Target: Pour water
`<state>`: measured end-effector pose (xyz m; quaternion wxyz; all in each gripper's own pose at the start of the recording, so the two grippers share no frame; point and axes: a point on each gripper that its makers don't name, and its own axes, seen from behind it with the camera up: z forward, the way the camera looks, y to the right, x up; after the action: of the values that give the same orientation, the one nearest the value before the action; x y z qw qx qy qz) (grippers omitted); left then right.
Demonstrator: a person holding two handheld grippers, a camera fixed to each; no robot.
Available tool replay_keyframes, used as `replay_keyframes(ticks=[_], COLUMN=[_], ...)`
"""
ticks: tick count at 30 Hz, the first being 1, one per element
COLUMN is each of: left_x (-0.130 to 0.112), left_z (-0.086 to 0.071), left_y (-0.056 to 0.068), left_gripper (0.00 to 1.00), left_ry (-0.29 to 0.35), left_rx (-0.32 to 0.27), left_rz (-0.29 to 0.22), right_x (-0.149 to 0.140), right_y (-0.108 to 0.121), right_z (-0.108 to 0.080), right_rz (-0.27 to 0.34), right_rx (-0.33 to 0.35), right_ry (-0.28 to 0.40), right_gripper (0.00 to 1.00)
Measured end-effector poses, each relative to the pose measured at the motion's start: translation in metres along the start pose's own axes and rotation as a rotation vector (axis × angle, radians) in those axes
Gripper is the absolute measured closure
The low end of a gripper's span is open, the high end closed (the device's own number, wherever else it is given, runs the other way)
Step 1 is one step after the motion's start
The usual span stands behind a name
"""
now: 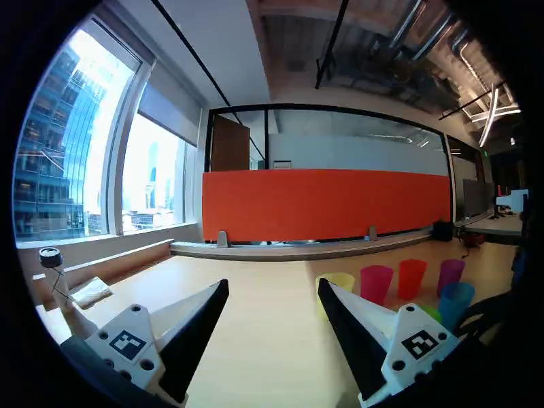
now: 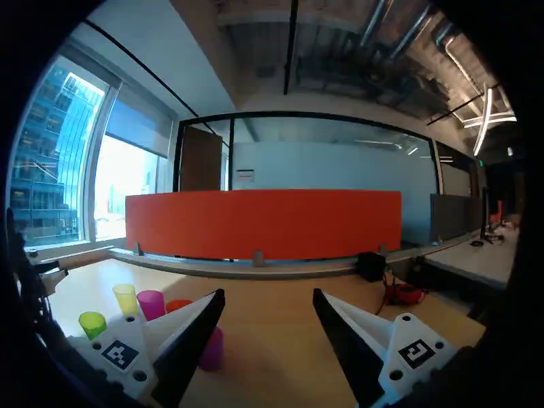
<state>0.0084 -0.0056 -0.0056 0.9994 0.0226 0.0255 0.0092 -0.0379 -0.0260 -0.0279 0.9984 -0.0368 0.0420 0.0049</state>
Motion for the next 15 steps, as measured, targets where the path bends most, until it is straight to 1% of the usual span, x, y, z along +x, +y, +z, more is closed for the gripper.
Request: replay_keyframes(ticks=[5,15], left_x=[-0.003,-0.012], left_z=[0.001,0.005], left_y=[-0.001,0.003], left_gripper=[0.02,0.02], left_ry=[-0.01,-0.039], left_rx=[-0.005,-0.013], left_rz=[-0.014,-0.002], right_x=[0.001,0.0], right_y=[-0.002,-0.006], right_z=[0.0,0.0], right_rz=[-0.005,-0.012], right_rx=[0.002,0.006], right_ry=[0.001,-0.002], right_gripper=[0.0,0.0])
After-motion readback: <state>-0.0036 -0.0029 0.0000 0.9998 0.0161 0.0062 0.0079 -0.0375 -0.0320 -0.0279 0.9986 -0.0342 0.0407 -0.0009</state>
